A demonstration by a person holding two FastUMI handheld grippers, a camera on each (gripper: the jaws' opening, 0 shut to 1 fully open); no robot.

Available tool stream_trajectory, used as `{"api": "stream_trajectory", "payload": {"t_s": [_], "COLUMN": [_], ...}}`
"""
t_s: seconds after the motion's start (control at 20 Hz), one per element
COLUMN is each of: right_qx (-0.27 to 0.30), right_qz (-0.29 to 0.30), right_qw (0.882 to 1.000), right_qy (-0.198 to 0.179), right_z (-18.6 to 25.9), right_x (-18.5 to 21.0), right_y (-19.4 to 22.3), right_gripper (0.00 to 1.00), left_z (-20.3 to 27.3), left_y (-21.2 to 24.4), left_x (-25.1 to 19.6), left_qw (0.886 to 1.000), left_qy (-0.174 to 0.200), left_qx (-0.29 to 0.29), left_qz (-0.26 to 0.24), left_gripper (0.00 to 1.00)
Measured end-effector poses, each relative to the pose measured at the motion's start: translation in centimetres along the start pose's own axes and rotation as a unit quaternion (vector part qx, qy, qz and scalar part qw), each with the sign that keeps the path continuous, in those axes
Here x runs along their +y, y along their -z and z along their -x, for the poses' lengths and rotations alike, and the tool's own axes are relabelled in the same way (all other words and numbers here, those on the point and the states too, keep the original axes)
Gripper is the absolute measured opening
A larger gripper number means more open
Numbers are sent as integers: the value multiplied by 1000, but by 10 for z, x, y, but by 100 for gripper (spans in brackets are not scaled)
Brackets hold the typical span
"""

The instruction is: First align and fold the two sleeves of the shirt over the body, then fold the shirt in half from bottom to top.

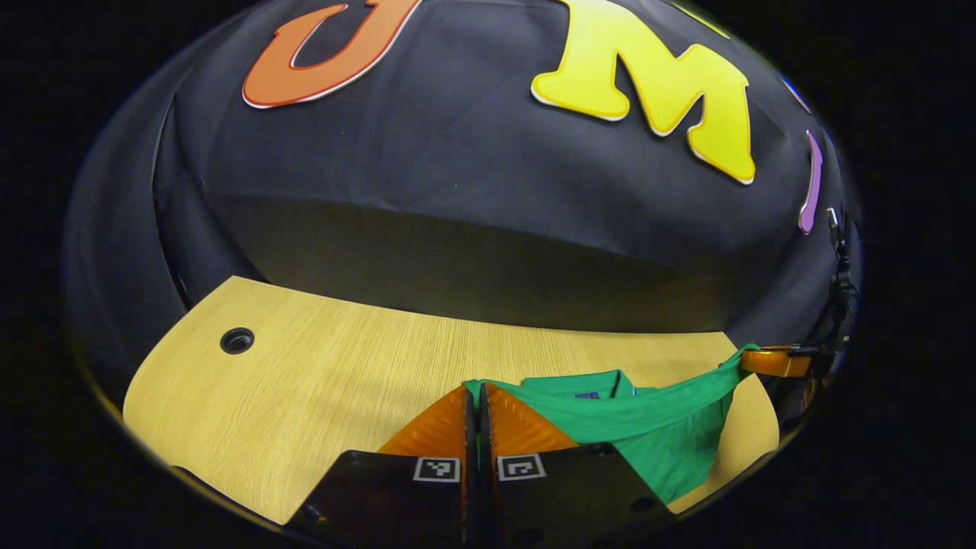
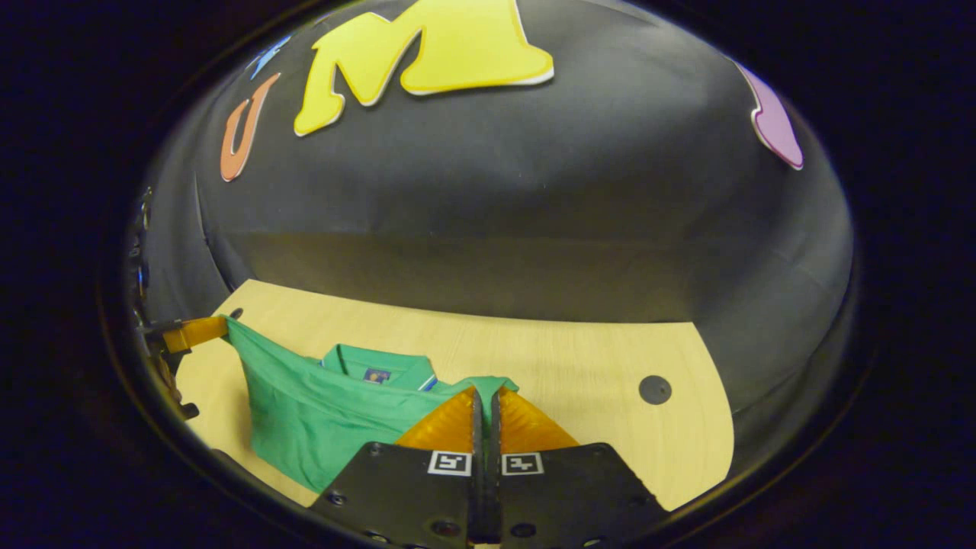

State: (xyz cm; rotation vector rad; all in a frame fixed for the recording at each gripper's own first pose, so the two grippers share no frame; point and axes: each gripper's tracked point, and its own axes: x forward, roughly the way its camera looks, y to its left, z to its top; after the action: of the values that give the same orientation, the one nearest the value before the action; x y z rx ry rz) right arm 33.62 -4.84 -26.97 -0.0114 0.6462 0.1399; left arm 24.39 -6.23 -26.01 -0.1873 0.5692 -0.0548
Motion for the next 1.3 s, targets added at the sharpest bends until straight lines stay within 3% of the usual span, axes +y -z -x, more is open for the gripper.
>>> {"api": "stream_trajectory", "payload": {"t_s": [0.25, 0.35, 0.4, 0.5, 0.65, 0.85, 0.95, 1.3], "right_qx": [36, 53, 56, 48, 23, -25, -53, -155], "right_qz": [-15, -13, -8, -2, -3, 10, 12, -3], "right_qw": [999, 998, 998, 999, 999, 998, 997, 986], "right_qy": [20, 23, 21, 22, 37, 51, 57, 55], "right_z": [-37, -44, -44, -41, -22, 21, 53, 192], "right_x": [-8, -6, -4, -1, 2, 7, 9, 32], "right_y": [31, 48, 53, 57, 48, 22, 6, -34], "right_gripper": [4, 10, 12, 46, 99, 98, 98, 96], "left_z": [-33, -37, -40, -36, -24, 13, 40, 174], "left_y": [35, 47, 52, 52, 36, 2, -21, -92], "left_x": [22, 16, 14, 22, 16, 8, 3, -50], "left_qw": [998, 998, 997, 996, 997, 998, 996, 988], "left_qy": [-45, -27, -27, -49, -42, -48, -54, -51], "left_qx": [40, 56, 65, 64, 50, 10, -11, -123], "left_qz": [-29, -16, -16, -34, -35, -42, -69, -77], "left_gripper": [7, 12, 41, 100, 100, 100, 100, 100]}}
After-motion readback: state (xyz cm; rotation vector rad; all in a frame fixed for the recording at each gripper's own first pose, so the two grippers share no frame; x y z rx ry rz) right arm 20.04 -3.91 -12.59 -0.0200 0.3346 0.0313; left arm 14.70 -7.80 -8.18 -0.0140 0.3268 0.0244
